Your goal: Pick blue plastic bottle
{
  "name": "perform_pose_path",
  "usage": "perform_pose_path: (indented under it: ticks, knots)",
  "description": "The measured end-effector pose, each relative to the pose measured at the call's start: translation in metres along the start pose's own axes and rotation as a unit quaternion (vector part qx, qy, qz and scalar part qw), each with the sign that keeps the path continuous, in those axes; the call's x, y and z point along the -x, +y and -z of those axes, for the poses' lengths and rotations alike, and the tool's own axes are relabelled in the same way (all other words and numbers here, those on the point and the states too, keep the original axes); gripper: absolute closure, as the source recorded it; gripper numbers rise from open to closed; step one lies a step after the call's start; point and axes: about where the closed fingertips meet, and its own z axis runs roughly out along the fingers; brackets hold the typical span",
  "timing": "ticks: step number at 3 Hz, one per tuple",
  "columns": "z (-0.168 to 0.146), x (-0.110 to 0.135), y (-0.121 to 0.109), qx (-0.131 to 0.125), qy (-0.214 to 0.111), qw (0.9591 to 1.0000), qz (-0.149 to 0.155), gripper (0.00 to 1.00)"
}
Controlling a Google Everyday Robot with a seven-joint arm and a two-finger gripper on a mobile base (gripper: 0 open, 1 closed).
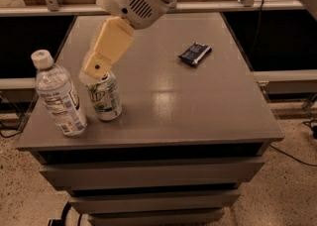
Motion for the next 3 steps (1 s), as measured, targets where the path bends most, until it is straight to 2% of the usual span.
perform_pose_path:
  ticks: [3]
  knots:
    - [-0.065, 0.025, 0.023, 0.065, -0.004, 0.9978, 0.009, 0.00]
